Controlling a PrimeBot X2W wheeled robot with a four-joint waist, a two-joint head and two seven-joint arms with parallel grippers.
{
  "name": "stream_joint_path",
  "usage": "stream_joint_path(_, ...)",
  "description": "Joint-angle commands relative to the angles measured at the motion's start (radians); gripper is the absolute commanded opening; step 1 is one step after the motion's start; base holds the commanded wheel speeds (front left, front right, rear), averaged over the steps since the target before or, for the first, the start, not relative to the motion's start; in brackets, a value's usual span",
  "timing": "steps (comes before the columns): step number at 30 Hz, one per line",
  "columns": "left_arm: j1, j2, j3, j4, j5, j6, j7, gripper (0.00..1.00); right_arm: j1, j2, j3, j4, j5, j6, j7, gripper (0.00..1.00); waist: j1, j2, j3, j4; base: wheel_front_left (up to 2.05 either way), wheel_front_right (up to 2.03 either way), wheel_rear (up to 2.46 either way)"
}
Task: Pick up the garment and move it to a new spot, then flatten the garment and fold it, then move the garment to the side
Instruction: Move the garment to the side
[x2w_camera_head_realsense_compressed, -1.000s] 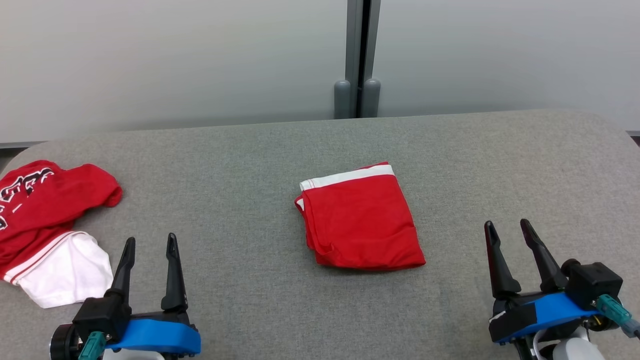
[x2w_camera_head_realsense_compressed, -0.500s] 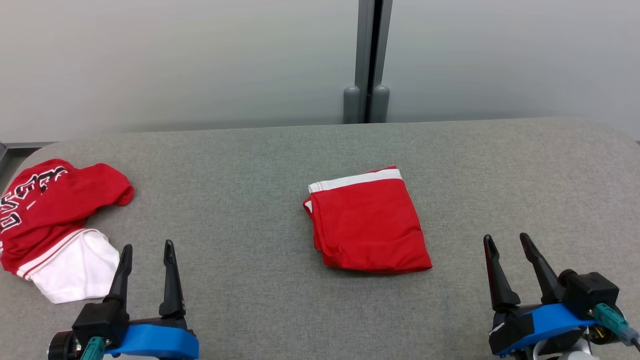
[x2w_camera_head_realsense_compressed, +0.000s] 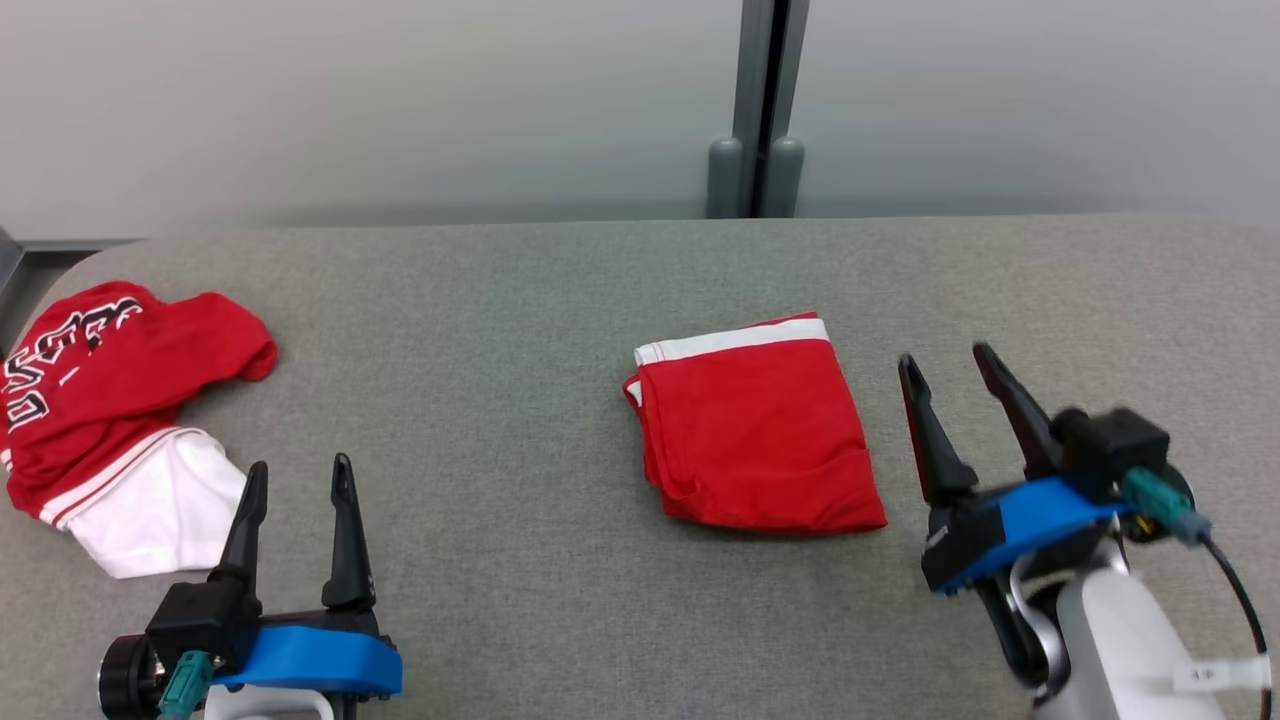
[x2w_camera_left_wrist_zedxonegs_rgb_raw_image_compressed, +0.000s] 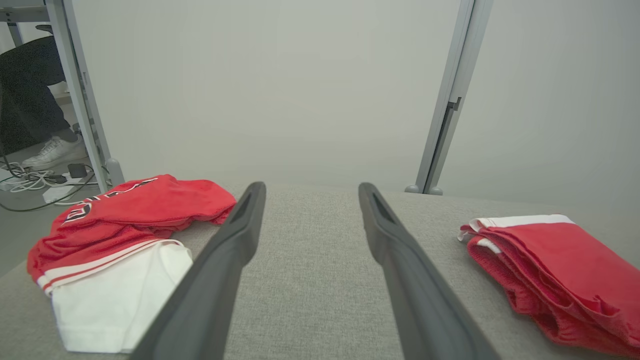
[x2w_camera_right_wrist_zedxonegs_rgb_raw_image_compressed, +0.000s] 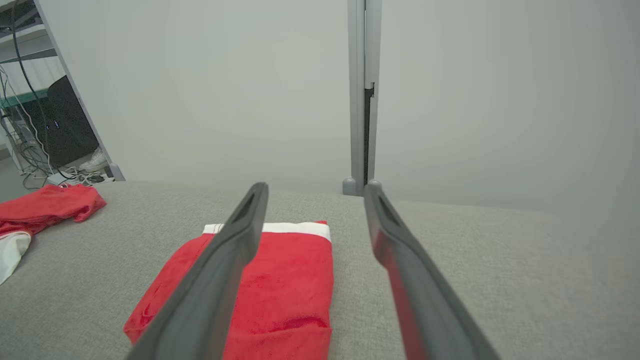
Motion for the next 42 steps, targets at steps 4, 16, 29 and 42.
stream_joint_path(4, -0.034, 0.001, -0.003, 0.003, -0.007, -0.007, -0.003, 1.00, -0.123, -0.022, 0.020, 0.064, -0.011, 0.001, 0.031, 1.00, 0.0000, 0.0000, 0.039, 0.031, 0.00, 0.00, 0.00)
stream_joint_path(16, -0.095, -0.003, -0.025, 0.001, -0.022, -0.006, -0.003, 1.00, -0.268, -0.064, 0.021, 0.326, -0.034, 0.001, 0.093, 1.00, 0.0000, 0.0000, 0.140, 0.096, 0.00, 0.00, 0.00)
stream_joint_path(29, -0.131, -0.006, -0.043, 0.012, -0.036, -0.005, -0.003, 1.00, -0.296, -0.054, 0.007, 0.594, -0.033, 0.000, 0.059, 1.00, 0.0000, 0.0000, 0.175, 0.138, 0.00, 0.00, 0.00)
stream_joint_path(42, -0.140, -0.007, -0.045, 0.002, -0.043, -0.001, -0.003, 1.00, -0.368, -0.066, 0.071, 0.652, 0.045, 0.000, -0.026, 0.00, 0.0000, 0.0000, 0.197, 0.093, 0.00, 0.00, 0.00)
